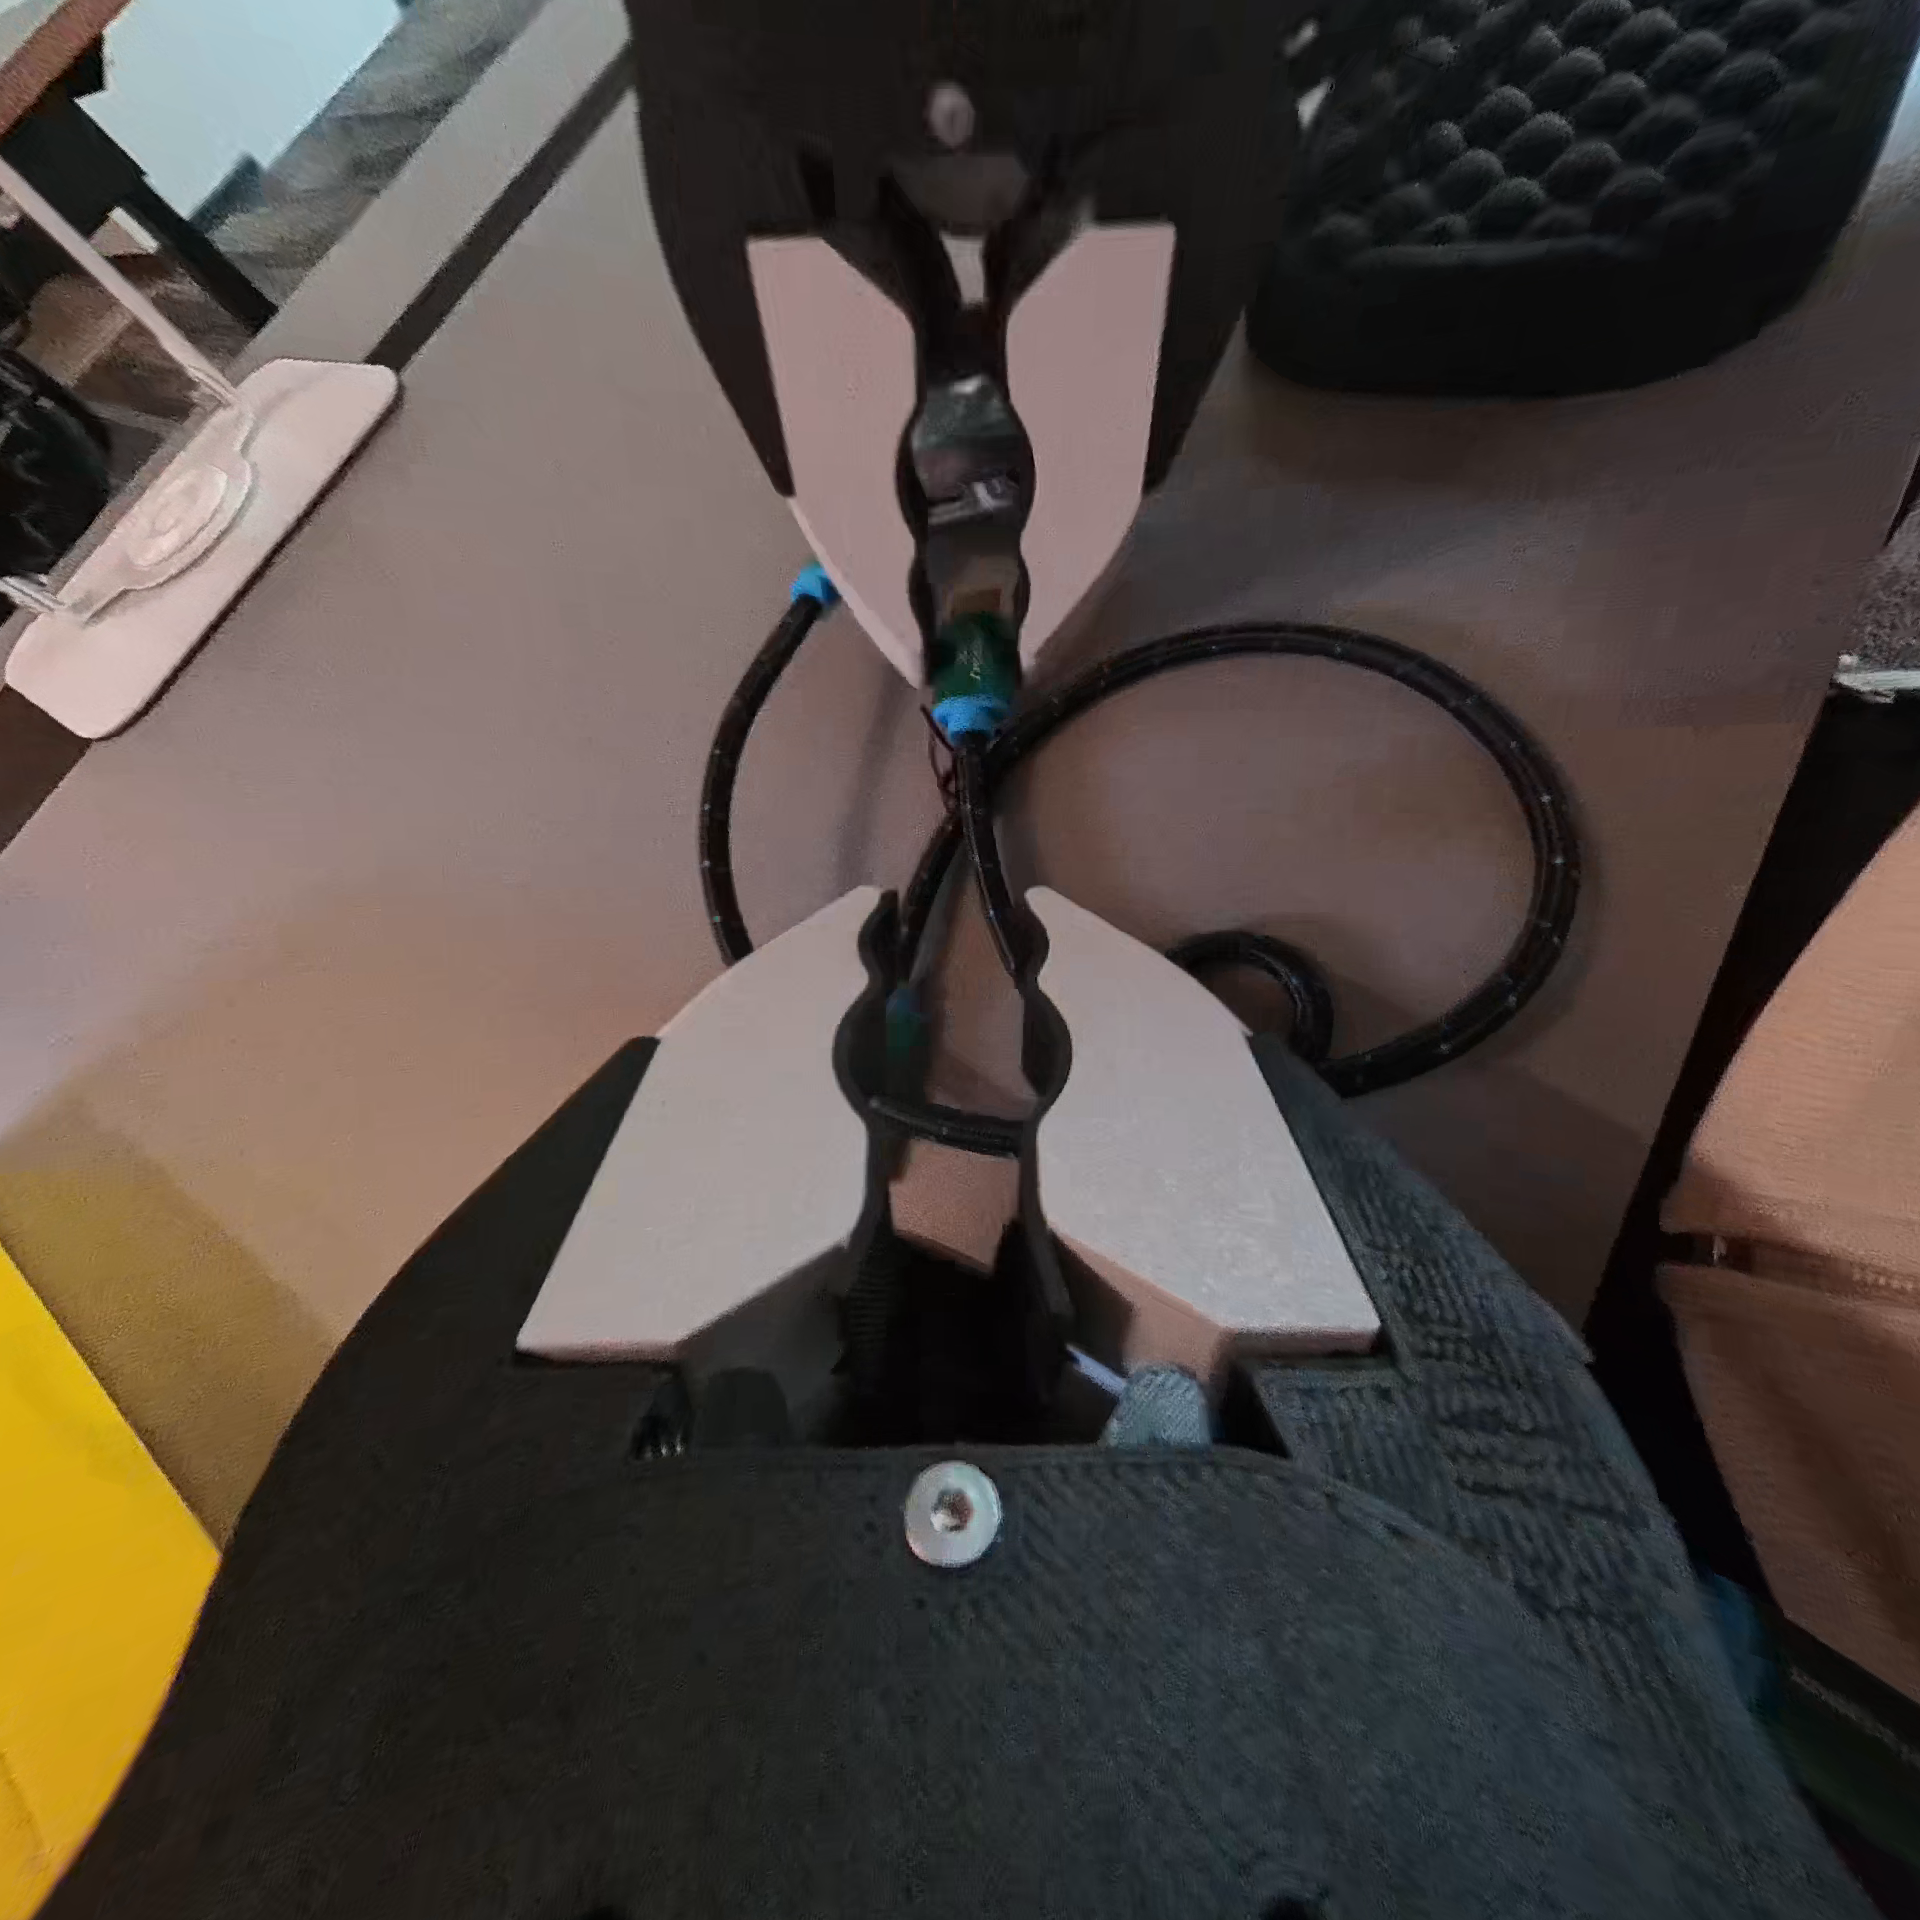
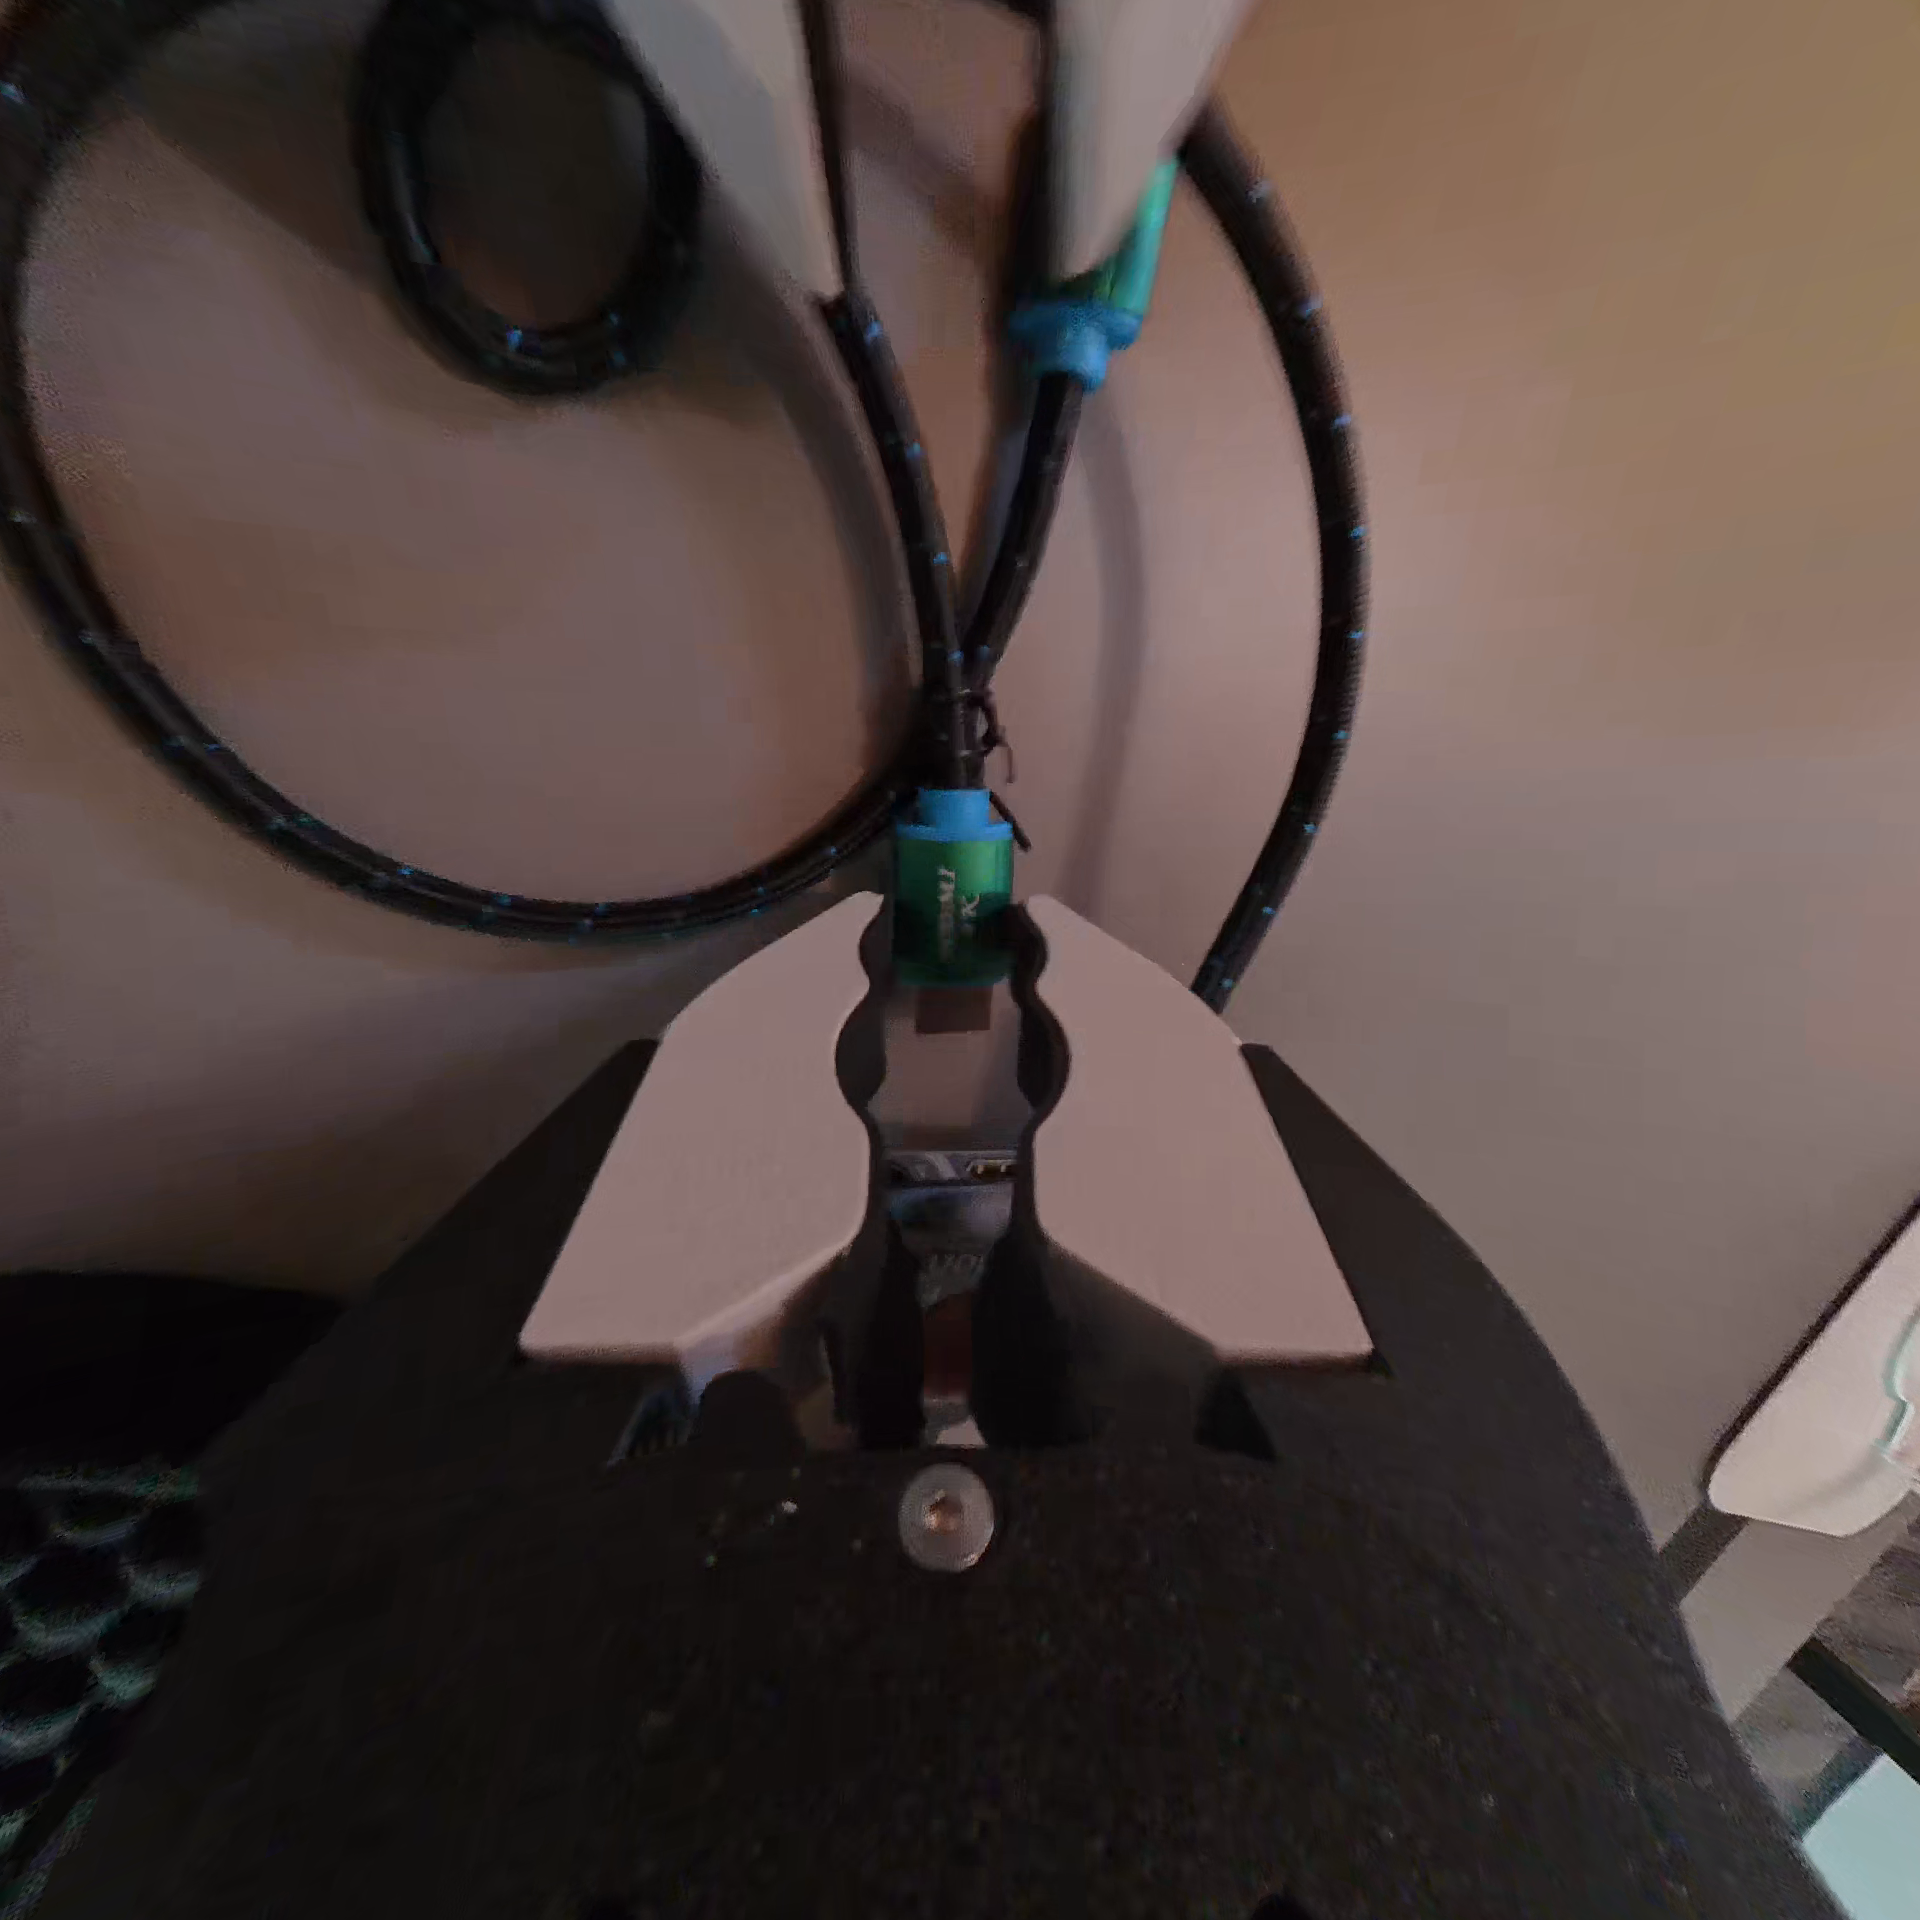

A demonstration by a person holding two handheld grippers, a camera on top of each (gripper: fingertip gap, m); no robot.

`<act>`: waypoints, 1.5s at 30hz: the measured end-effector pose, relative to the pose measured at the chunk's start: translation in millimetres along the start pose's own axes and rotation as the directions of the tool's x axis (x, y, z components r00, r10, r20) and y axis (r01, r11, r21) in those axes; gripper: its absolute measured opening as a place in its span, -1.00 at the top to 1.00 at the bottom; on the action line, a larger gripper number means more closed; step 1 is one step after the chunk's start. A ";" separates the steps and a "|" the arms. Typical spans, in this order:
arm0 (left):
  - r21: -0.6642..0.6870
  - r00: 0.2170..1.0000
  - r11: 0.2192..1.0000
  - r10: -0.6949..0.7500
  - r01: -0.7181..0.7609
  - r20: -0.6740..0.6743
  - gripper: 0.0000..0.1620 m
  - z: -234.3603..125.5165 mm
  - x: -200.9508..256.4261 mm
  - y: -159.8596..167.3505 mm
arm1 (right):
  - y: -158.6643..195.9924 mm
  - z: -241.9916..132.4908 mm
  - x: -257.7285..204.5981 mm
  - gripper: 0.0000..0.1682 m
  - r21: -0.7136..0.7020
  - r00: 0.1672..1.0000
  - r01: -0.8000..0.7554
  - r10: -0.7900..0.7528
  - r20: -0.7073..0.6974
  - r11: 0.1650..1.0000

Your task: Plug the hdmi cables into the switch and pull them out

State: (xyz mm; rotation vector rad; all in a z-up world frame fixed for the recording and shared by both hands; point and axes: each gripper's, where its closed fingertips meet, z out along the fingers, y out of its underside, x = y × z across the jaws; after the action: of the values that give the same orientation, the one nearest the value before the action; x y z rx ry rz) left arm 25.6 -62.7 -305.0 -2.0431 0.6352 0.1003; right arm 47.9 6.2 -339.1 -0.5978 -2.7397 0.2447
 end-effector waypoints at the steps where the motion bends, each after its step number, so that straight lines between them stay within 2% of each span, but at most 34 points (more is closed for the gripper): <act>1: 0.044 1.000 0.999 -0.016 0.015 0.013 0.70 -1.1 -3.8 -7.6 | -5.4 -1.9 2.5 0.75 0.034 1.000 0.000 0.001 -0.022 0.999; 4: 0.170 0.999 0.984 -0.046 0.047 -0.007 0.67 -1.6 -5.1 -35.1 | -20.7 -16.0 3.9 0.76 0.100 0.995 0.037 -0.027 -0.097 0.994; 7: 0.119 0.999 0.992 0.039 -0.039 -0.005 0.67 9.7 -0.9 -39.9 | -30.6 -31.7 1.1 0.76 0.095 0.981 0.079 -0.061 -0.186 0.992; 9: 0.067 0.995 0.993 0.100 -0.100 -0.005 0.71 18.1 3.3 -35.6 | -41.7 -44.0 -3.9 0.76 0.150 0.974 0.094 -0.060 -0.219 0.984; 10: 0.079 0.993 0.991 0.110 -0.107 -0.036 0.79 19.5 9.2 -37.3 | -43.0 -49.0 -5.2 0.76 0.157 0.970 0.101 -0.062 -0.236 0.982; 15: 0.155 0.992 0.987 0.070 -0.053 -0.102 0.88 10.7 17.7 -44.2 | -47.1 -61.3 -13.0 0.77 0.220 0.954 0.148 -0.080 -0.290 0.964; 16: 0.130 0.991 0.990 0.066 -0.050 -0.119 1.00 8.8 19.7 -39.0 | -45.9 -63.2 -14.3 0.77 0.218 0.952 0.151 -0.083 -0.294 0.964; 18: -0.126 0.988 0.982 0.128 -0.138 -0.087 1.00 8.3 12.5 8.1 | -19.1 -76.8 2.0 0.77 0.120 0.917 0.114 -0.058 -0.394 0.986; 19: -0.127 0.985 0.978 0.160 -0.168 -0.069 1.00 6.3 11.2 17.4 | -10.9 -86.3 3.8 0.78 0.151 0.917 0.091 -0.024 -0.398 0.984; 21: -0.060 0.987 0.987 0.143 -0.148 -0.077 0.99 -1.8 13.0 11.1 | -17.0 -94.7 -7.2 0.84 0.266 0.941 0.094 0.002 -0.339 0.959; 22: -0.018 0.991 0.992 0.124 -0.125 -0.053 0.99 -5.8 8.6 -0.1 | -17.8 -92.3 -9.4 0.85 0.230 0.933 0.133 -0.043 -0.357 0.964; 24: 0.170 0.996 0.983 0.078 -0.071 -0.034 0.72 -12.8 3.3 -38.7 | -27.3 -85.2 -14.0 0.86 0.189 0.919 0.205 -0.122 -0.375 0.960; 26: 0.267 0.993 0.963 0.059 -0.031 -0.097 0.59 -12.8 5.2 -62.4 | -37.2 -82.8 -17.8 0.86 0.214 0.916 0.239 -0.148 -0.372 0.947; 28: 0.212 0.983 0.973 0.126 -0.096 -0.135 0.58 1.8 5.0 -60.1 | -41.4 -83.6 -17.7 0.87 0.234 0.913 0.252 -0.151 -0.378 0.939; 30: 0.144 0.945 0.953 0.287 -0.265 -0.158 0.57 19.7 8.7 -49.3 | -43.7 -83.4 -20.7 0.87 0.237 0.910 0.273 -0.170 -0.377 0.932; 33: 0.194 0.871 0.897 0.435 -0.398 -0.228 0.56 36.7 23.0 -49.2 | -49.9 -84.7 -28.1 0.88 0.268 0.909 0.301 -0.190 -0.372 0.915; 35: 0.279 0.852 0.880 0.454 -0.384 -0.260 0.77 42.0 30.2 -56.8 | -52.8 -84.7 -32.8 0.88 0.290 0.913 0.306 -0.193 -0.360 0.907; 39: 0.306 0.866 0.901 0.398 -0.307 -0.303 0.82 39.4 28.8 -56.1 | -45.2 -85.5 -29.0 0.86 0.251 0.879 0.323 -0.191 -0.437 0.912; 41: 0.307 0.869 0.910 0.374 -0.278 -0.323 0.82 35.0 31.1 -55.2 | -41.5 -81.9 -27.4 0.76 0.196 0.851 0.349 -0.222 -0.476 0.916; 42: 0.306 0.865 0.909 0.381 -0.285 -0.326 0.82 34.1 33.3 -53.7 | -42.9 -79.4 -27.5 0.84 0.171 0.834 0.373 -0.249 -0.492 0.912; 45: 0.274 0.874 0.914 0.378 -0.299 -0.305 0.82 33.6 32.4 -47.9 | -45.3 -74.5 -28.3 0.86 0.109 0.814 0.399 -0.297 -0.499 0.910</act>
State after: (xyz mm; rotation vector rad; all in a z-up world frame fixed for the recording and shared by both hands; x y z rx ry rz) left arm 82.3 -28.5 -295.9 -1.7277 1.1799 -0.1310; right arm 81.2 -39.5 -267.0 -0.0644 -2.2478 0.2531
